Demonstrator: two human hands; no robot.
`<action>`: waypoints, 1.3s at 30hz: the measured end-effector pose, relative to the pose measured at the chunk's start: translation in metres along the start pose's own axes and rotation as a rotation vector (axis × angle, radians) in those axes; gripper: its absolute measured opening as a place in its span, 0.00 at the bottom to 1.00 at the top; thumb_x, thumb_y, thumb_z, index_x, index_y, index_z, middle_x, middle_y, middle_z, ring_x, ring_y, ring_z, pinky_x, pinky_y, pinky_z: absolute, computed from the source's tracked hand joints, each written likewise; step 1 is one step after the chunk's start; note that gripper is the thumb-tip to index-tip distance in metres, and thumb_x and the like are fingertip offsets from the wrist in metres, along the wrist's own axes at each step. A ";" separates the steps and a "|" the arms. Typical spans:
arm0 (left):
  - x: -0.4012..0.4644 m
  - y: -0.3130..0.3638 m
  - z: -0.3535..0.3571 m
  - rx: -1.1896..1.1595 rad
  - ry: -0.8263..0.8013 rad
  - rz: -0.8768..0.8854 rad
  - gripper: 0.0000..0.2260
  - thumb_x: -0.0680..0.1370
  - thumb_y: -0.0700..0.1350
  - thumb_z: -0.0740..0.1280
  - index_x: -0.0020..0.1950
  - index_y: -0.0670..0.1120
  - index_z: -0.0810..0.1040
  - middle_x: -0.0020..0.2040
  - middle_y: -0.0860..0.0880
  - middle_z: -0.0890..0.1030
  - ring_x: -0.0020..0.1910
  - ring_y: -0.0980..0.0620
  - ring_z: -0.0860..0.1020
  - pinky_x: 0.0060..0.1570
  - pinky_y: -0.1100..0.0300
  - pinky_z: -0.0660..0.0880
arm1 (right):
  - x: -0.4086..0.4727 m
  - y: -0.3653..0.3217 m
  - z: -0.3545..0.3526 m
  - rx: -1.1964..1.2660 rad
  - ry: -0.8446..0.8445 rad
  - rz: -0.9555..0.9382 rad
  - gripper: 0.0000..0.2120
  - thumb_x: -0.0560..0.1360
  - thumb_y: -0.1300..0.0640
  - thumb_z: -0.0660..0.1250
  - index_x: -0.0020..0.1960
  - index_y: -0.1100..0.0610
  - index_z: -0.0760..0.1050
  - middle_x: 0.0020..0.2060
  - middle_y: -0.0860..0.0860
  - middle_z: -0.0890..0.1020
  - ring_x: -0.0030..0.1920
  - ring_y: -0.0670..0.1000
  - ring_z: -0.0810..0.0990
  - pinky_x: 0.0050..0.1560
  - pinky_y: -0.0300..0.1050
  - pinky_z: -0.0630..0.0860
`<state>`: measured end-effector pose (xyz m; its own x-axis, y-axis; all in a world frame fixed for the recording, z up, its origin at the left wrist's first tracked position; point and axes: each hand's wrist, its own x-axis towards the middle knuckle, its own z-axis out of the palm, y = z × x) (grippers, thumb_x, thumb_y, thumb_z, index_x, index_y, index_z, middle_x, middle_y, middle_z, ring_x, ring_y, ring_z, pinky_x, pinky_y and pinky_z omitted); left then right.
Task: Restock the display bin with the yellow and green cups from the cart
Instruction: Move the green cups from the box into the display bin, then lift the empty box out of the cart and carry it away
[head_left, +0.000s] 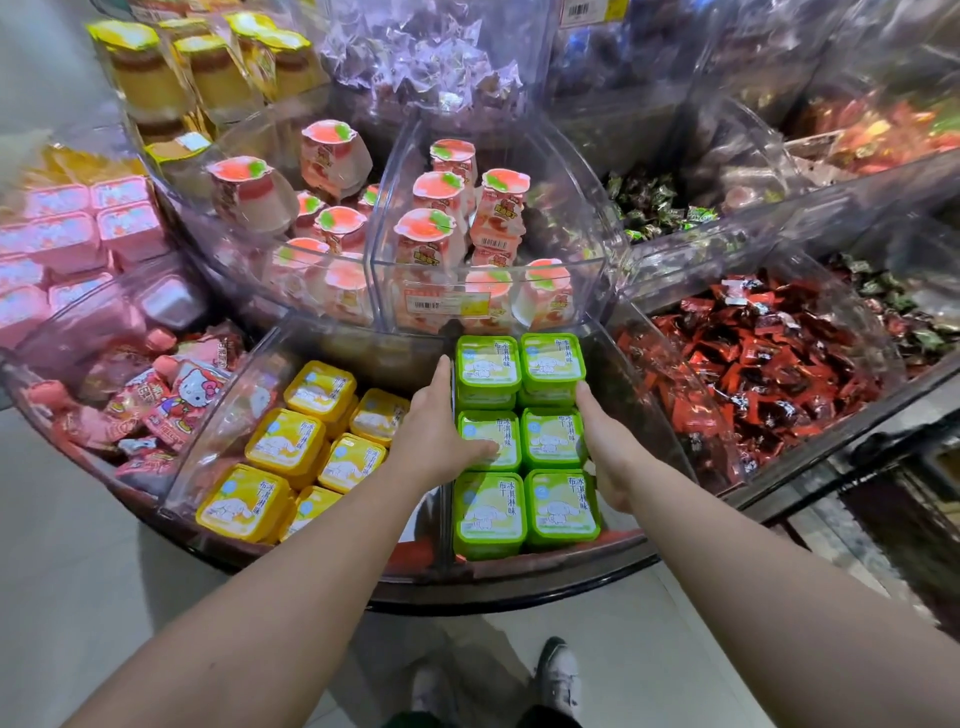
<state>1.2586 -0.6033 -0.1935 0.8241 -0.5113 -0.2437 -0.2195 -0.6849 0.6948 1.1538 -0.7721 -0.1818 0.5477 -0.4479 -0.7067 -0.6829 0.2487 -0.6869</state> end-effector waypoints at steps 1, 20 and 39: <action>-0.002 0.000 0.000 -0.014 -0.003 -0.001 0.55 0.66 0.54 0.78 0.78 0.55 0.39 0.76 0.46 0.59 0.72 0.46 0.63 0.64 0.51 0.66 | 0.002 0.006 0.001 0.010 0.009 0.028 0.50 0.57 0.18 0.54 0.68 0.49 0.72 0.66 0.50 0.77 0.66 0.55 0.75 0.68 0.61 0.69; -0.060 0.066 0.031 0.225 0.374 -0.096 0.45 0.69 0.61 0.72 0.77 0.45 0.54 0.74 0.41 0.62 0.74 0.43 0.58 0.71 0.47 0.60 | -0.056 0.015 -0.065 -0.217 -0.018 -0.226 0.35 0.79 0.36 0.48 0.75 0.60 0.59 0.73 0.56 0.66 0.70 0.58 0.67 0.69 0.54 0.62; -0.134 0.281 0.205 0.368 0.178 0.183 0.36 0.72 0.64 0.65 0.75 0.49 0.59 0.75 0.44 0.61 0.73 0.42 0.60 0.71 0.47 0.61 | -0.125 0.100 -0.326 -0.504 0.461 -0.473 0.28 0.78 0.44 0.61 0.73 0.54 0.63 0.67 0.55 0.74 0.65 0.57 0.73 0.62 0.47 0.71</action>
<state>0.9790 -0.8336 -0.1043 0.8240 -0.5665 0.0033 -0.5151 -0.7468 0.4207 0.8595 -0.9714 -0.1067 0.6535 -0.7426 -0.1468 -0.6250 -0.4200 -0.6580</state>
